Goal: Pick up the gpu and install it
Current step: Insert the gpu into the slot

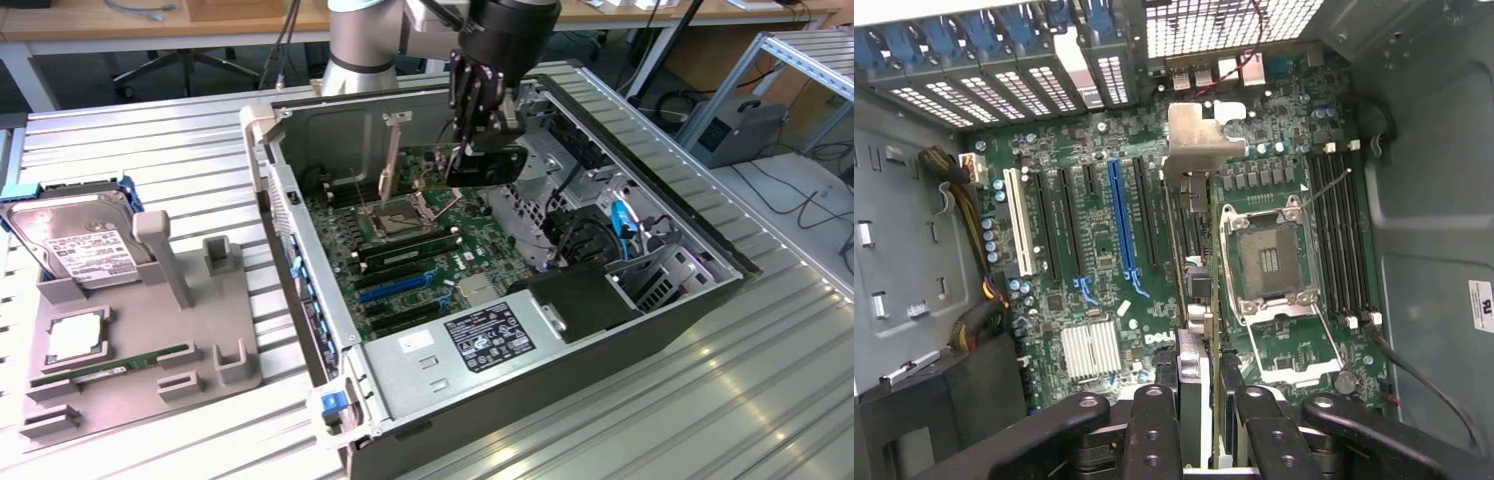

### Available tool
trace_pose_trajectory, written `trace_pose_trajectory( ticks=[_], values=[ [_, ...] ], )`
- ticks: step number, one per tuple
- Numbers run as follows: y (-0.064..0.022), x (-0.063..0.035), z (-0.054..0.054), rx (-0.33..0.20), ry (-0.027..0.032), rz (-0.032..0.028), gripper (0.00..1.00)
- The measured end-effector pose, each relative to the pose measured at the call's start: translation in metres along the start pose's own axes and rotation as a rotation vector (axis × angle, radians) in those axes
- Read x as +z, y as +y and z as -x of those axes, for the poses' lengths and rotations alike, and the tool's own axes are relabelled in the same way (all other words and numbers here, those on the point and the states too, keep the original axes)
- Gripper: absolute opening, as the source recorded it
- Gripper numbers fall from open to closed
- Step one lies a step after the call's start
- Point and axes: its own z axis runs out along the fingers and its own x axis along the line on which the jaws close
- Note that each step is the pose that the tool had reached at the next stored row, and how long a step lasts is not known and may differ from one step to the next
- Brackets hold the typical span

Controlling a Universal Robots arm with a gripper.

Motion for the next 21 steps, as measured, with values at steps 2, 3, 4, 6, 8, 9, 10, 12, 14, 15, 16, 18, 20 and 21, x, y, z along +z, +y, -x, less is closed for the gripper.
trace_pose_trajectory(
  ticks=[2, 3, 4, 6, 8, 9, 10, 12, 14, 15, 16, 18, 20, 21],
  values=[
    [0.0000, 0.0001, 0.0000, -0.014, 0.0005, 0.0003, 0.27],
    [0.0000, 0.0001, 0.0000, -0.018, 0.0008, 0.0005, 0.27],
    [0.0000, 0.0001, 0.0000, -0.023, 0.0010, 0.0005, 0.27],
    [0.0000, 0.0002, 0.0000, -0.030, 0.0012, 0.0007, 0.27],
    [0.0000, 0.0002, 0.0000, -0.039, 0.0015, 0.0009, 0.27],
    [0.0000, 0.0002, 0.0000, -0.042, 0.0016, 0.0010, 0.27],
    [0.0000, 0.0003, 0.0000, -0.045, 0.0017, 0.0011, 0.27],
    [0.0000, 0.0004, 0.0000, -0.057, 0.0022, 0.0014, 0.27],
    [0.0000, 0.0004, 0.0000, -0.064, 0.0025, 0.0015, 0.27],
    [0.0000, 0.0004, 0.0000, -0.067, 0.0026, 0.0016, 0.27],
    [0.0000, 0.0004, 0.0000, -0.070, 0.0027, 0.0017, 0.27],
    [0.0000, 0.0004, 0.0000, -0.076, 0.0030, 0.0018, 0.27],
    [0.0000, 0.0005, 0.0000, -0.082, 0.0032, 0.0020, 0.27],
    [0.0000, 0.0005, 0.0000, -0.085, 0.0034, 0.0020, 0.27]
  ],
)
